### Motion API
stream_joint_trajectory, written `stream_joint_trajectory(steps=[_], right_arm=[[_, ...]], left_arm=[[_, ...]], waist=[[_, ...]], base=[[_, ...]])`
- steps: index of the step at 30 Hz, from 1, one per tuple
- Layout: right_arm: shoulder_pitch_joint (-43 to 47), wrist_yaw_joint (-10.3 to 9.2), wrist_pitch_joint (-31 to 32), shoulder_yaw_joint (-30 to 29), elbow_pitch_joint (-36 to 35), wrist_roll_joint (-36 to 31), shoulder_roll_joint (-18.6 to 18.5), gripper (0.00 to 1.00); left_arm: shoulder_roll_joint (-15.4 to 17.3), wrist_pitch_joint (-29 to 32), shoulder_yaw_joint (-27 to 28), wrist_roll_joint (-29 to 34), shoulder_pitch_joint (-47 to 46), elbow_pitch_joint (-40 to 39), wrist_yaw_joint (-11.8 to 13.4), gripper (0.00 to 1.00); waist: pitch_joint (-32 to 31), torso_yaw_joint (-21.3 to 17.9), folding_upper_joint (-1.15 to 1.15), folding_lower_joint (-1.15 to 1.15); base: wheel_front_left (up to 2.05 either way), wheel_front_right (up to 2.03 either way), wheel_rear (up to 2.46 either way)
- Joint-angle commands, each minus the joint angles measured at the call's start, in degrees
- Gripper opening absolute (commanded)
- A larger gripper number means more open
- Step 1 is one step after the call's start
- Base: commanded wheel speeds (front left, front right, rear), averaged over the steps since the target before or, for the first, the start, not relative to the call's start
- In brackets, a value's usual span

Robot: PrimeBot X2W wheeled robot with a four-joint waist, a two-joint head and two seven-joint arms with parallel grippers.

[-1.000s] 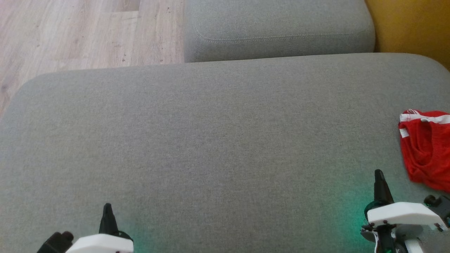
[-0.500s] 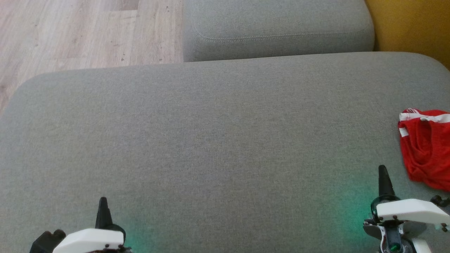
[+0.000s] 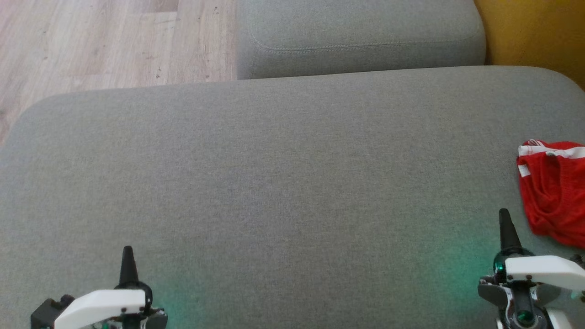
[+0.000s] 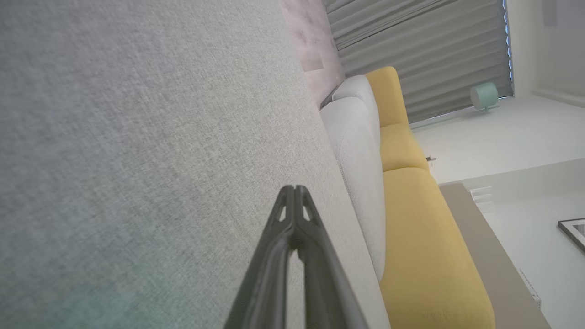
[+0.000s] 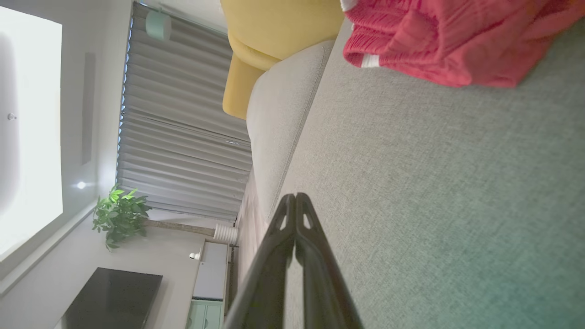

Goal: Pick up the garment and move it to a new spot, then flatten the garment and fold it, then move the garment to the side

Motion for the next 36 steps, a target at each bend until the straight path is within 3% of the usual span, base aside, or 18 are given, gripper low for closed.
stream_joint_trajectory(steps=[1,28,36], right_arm=[[-3.0,-0.03,0.6,0.7,-2.5,1.4,-0.3,0.0],[-3.2,-0.04,5.2,-0.7,-7.4,20.3,-0.3,0.0],[-3.2,-0.04,5.4,-0.8,-7.6,20.8,-0.3,0.0]], left_arm=[[0.2,0.5,2.2,-1.1,-3.1,-2.4,-0.5,0.0],[0.2,5.2,6.1,-18.2,-5.1,-5.7,-2.9,0.0],[0.2,5.3,6.2,-18.6,-5.1,-5.7,-3.0,0.0]], waist=[[0.0,0.0,0.0,0.0],[0.4,-0.3,0.0,0.0],[0.4,-0.3,0.0,0.0]], base=[[0.0,0.0,0.0],[0.0,0.0,0.0],[0.0,0.0,0.0]])
